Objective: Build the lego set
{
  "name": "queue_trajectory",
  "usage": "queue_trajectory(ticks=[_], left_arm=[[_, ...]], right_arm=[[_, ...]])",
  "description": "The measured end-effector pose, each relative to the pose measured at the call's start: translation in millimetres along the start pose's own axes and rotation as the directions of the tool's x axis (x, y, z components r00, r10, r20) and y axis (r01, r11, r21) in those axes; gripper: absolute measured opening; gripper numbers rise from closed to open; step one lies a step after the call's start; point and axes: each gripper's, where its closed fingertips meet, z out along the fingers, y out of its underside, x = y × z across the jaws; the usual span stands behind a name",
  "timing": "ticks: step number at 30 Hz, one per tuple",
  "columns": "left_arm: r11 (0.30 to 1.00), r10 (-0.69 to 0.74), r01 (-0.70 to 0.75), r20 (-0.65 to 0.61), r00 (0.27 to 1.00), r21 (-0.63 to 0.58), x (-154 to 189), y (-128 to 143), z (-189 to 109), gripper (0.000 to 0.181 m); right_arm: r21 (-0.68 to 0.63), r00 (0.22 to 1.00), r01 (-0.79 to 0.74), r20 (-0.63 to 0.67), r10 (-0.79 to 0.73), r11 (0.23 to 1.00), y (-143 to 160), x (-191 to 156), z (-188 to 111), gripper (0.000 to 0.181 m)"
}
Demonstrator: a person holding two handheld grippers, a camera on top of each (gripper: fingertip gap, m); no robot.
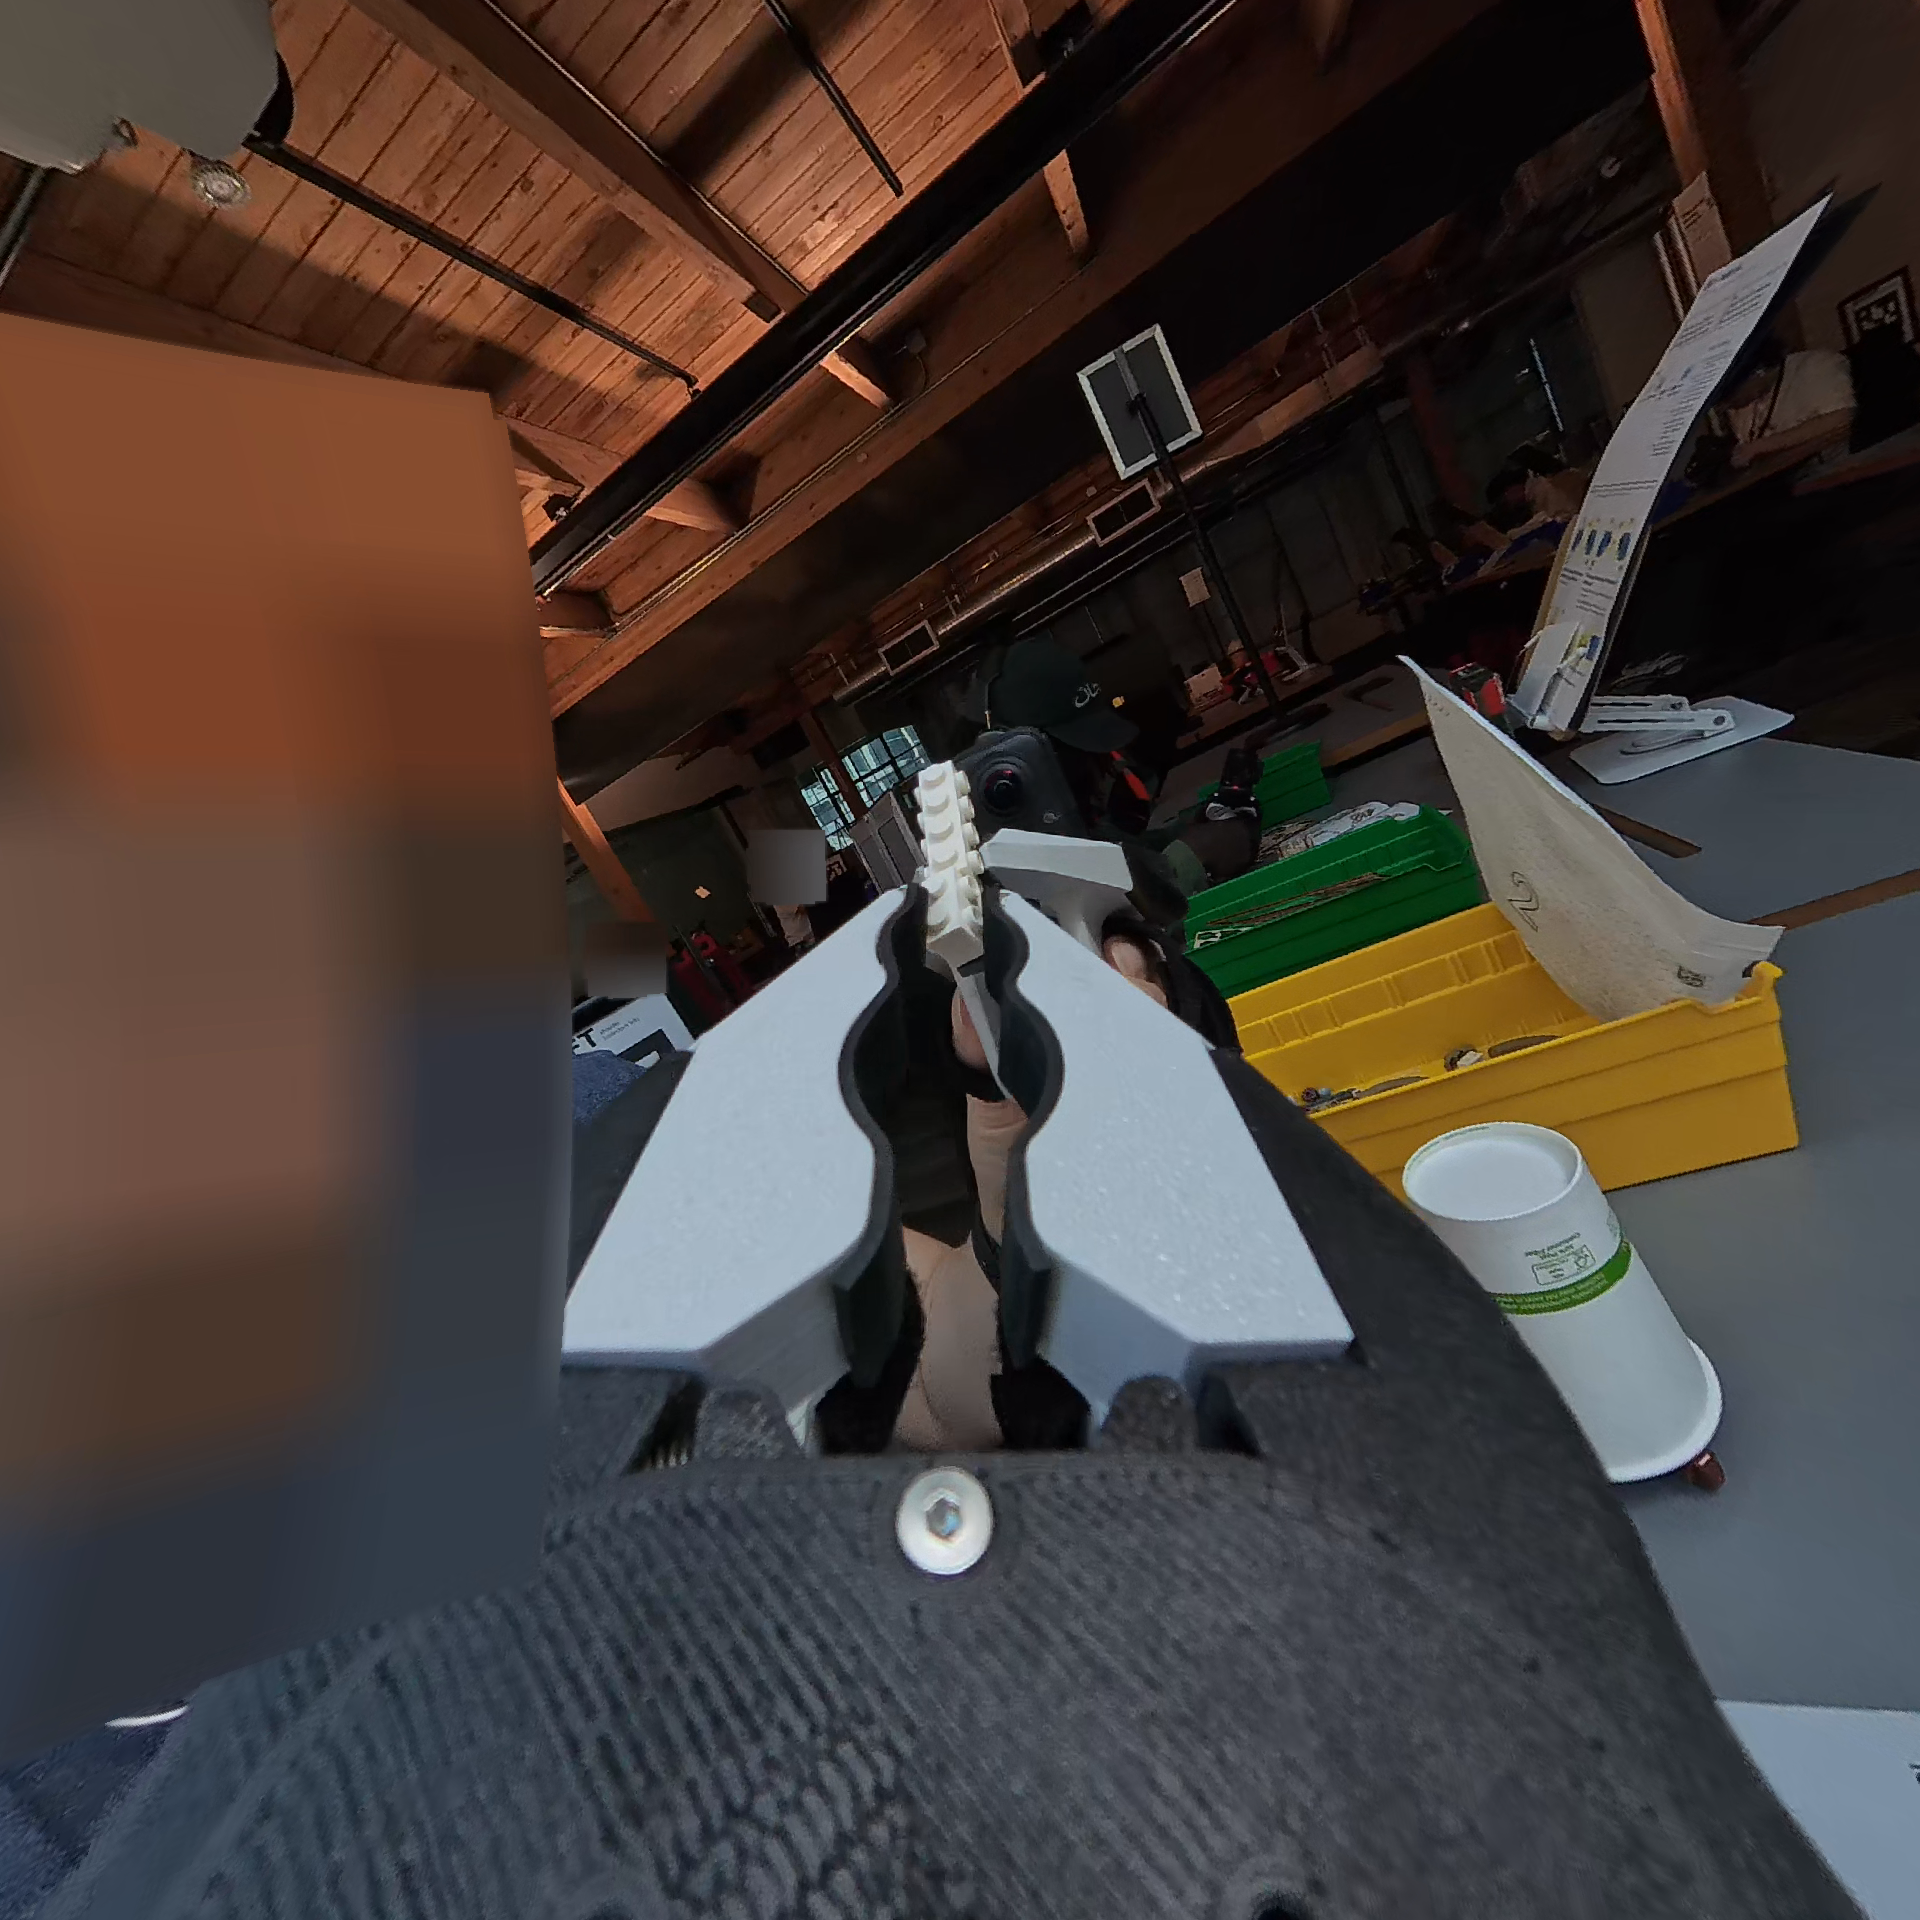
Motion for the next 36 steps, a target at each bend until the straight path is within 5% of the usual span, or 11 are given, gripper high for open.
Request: queue_trajectory(ticks=[36], left_arm=[[0.994, -0.057, 0.053, 0.039, 0.998, 0.097, -1.5, -3.4, -0.2, 0.005]], right_arm=[[0.054, 0.969, 0.244, -0.049, -0.242, 0.968, -8.7, -3.1, 2.4, 0.006]])
